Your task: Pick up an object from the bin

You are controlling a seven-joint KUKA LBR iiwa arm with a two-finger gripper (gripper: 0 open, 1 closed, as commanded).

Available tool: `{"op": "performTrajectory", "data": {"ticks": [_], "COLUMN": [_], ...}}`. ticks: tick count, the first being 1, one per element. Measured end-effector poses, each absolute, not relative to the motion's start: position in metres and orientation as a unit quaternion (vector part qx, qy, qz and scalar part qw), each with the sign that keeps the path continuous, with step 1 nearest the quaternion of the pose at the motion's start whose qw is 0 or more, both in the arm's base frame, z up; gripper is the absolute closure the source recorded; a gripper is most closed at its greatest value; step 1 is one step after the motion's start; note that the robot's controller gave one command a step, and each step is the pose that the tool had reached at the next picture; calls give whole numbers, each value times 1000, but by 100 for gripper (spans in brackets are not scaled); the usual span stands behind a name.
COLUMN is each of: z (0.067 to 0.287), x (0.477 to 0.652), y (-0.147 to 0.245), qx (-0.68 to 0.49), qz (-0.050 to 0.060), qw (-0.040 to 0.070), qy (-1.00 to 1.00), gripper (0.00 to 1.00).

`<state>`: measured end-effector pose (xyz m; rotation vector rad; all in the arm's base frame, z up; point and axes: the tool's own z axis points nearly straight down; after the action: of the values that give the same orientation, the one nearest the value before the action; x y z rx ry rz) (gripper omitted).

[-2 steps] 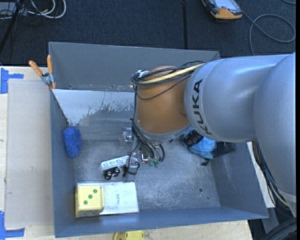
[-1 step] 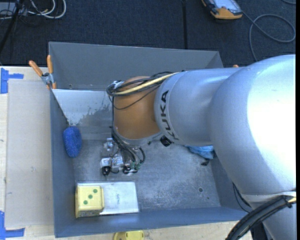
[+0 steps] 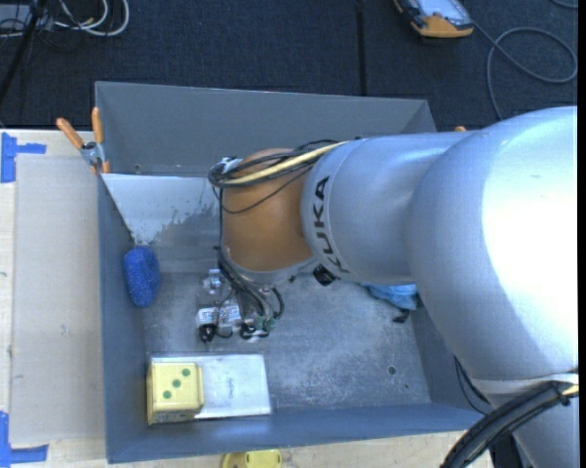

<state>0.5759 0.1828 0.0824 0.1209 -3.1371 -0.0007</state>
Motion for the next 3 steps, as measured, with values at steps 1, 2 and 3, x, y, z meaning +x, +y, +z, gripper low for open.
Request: {"op": "performTrajectory", "data": {"ticks": [1, 2, 3], "z": [122, 139, 164], "x": [578, 600, 589], "y": [179, 170, 180], "qx": [41, 38, 43], "qz": [1, -2, 2], "qw": [6, -6, 6], "qy": [-999, -999, -999], "gripper": [100, 100, 100]}}
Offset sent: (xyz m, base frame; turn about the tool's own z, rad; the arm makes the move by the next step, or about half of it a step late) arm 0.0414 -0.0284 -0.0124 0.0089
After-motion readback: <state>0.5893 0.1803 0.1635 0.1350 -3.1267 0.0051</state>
